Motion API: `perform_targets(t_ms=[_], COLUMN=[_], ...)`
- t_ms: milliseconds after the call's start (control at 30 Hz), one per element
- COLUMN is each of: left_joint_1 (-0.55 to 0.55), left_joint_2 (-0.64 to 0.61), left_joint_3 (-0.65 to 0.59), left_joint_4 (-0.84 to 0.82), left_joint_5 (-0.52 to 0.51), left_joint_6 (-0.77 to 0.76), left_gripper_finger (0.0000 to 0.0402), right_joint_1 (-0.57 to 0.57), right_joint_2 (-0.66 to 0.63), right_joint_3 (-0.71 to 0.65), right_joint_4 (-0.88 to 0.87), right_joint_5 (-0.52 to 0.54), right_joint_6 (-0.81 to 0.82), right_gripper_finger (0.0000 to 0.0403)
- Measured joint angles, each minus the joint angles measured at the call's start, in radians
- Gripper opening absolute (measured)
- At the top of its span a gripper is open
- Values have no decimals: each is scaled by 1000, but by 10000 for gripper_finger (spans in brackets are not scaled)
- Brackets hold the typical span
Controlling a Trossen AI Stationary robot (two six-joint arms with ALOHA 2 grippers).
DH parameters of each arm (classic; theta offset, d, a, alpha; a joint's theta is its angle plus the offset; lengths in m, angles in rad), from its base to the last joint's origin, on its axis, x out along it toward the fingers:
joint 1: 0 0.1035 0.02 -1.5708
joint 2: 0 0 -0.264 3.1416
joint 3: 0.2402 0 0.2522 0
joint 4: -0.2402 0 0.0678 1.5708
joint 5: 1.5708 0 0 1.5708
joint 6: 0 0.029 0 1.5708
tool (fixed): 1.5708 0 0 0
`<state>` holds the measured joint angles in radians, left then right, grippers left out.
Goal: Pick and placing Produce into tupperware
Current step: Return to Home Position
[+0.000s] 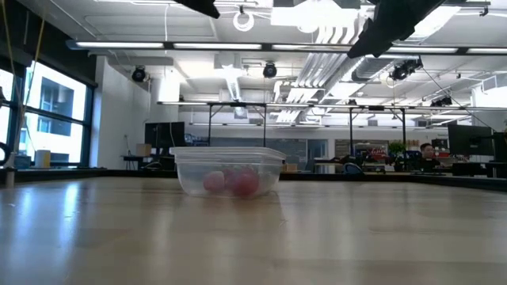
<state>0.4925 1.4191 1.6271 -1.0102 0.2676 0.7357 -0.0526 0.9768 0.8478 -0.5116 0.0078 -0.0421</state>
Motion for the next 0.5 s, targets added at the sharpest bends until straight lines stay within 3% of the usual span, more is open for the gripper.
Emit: perform_targets(t_ms=[167,367,500], left_joint_1=[68,151,186], left_joint_2=[-103,-194,-242], left_joint_3=[-125,-249,-317], left_joint_4=[81,163,213], left_joint_5=[15,185,216], left_joint_6=[14,-6,-28], left_gripper_finger=[37,37,37], right_joint_1=[0,0,0], right_joint_2=[0,0,0], right_joint_3=[0,0,0], right_joint_4=[-1,0,-1], right_joint_5=[0,0,0], right_joint_6=[0,0,0], right_gripper_finger=[47,47,47])
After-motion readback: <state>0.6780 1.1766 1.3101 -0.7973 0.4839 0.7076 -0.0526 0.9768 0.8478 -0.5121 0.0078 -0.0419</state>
